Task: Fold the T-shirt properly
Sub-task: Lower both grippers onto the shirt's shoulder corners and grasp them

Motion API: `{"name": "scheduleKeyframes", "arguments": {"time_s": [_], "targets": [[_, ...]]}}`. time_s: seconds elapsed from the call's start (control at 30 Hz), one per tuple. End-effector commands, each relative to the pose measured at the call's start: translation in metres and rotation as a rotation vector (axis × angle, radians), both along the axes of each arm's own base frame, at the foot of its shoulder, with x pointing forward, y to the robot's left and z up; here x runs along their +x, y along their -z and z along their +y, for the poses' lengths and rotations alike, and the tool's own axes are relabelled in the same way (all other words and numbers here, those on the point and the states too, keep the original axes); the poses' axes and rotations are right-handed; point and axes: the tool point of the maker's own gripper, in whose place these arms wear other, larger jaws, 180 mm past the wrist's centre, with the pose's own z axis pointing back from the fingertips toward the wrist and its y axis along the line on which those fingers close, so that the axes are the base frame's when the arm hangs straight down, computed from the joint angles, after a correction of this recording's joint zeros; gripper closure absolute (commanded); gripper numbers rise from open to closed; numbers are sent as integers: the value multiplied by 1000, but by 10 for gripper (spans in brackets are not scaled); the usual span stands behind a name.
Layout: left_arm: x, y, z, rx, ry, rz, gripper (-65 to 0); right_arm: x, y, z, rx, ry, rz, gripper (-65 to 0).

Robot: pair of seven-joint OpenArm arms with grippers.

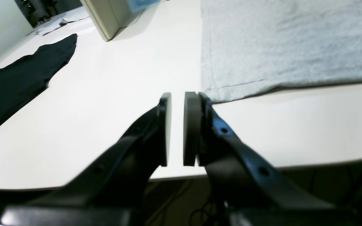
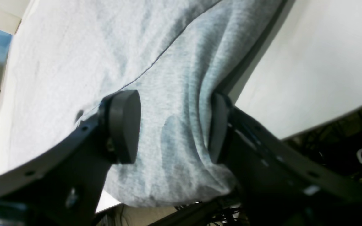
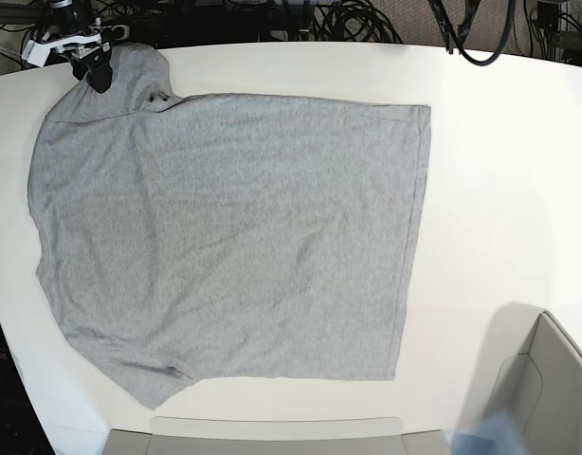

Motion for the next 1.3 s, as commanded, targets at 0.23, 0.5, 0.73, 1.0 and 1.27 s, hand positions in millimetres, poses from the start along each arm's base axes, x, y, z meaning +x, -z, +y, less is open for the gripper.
{"name": "scheduleKeyframes", "arguments": {"time_s": [0.23, 0.5, 0.73, 1.0, 1.27], "targets": [[66, -42, -30, -264, -67, 21, -194, -14, 12, 2, -1, -40, 90, -329], [110, -27, -39, -751, -37, 273, -254, -16, 12, 1, -4, -41, 95, -329], [132, -7, 4, -922, -121, 433, -248, -16, 12, 0, -6, -41, 96, -329], [124, 36, 12, -970, -166, 636, -241, -16, 12, 1, -5, -43, 96, -329], [121, 50, -16, -999, -62, 725, -241, -15, 11, 2, -3, -46, 92, -329]]}}
